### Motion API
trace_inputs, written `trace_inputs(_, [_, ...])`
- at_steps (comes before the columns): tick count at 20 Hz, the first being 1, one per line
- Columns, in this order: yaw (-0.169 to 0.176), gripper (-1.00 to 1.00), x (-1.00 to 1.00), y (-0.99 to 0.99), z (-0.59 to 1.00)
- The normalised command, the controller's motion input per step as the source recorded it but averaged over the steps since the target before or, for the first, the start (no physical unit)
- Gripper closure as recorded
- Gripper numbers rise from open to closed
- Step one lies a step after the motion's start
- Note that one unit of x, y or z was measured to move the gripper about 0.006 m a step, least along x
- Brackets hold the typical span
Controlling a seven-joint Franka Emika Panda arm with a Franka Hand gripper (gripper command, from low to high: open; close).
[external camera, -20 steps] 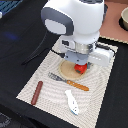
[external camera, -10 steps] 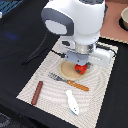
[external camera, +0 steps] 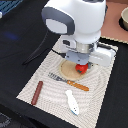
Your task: Interact with the objects in diverse but meaningful ways.
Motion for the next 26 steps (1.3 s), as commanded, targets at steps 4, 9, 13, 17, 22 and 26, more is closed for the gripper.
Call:
trace_inputs(4, [0.000,1.00,0.08,0.49,0.53])
trace_inputs(9, [0.042,1.00,0.26,0.84,0.31])
trace_inputs(13, [0.091,1.00,0.16,0.86,-0.01])
trace_inputs(17, [0.094,1.00,0.12,0.84,-0.08])
trace_inputs(22, [0.081,1.00,0.04,0.80,-0.11])
trace_inputs(26, [0.038,1.00,-0.05,0.25,-0.12])
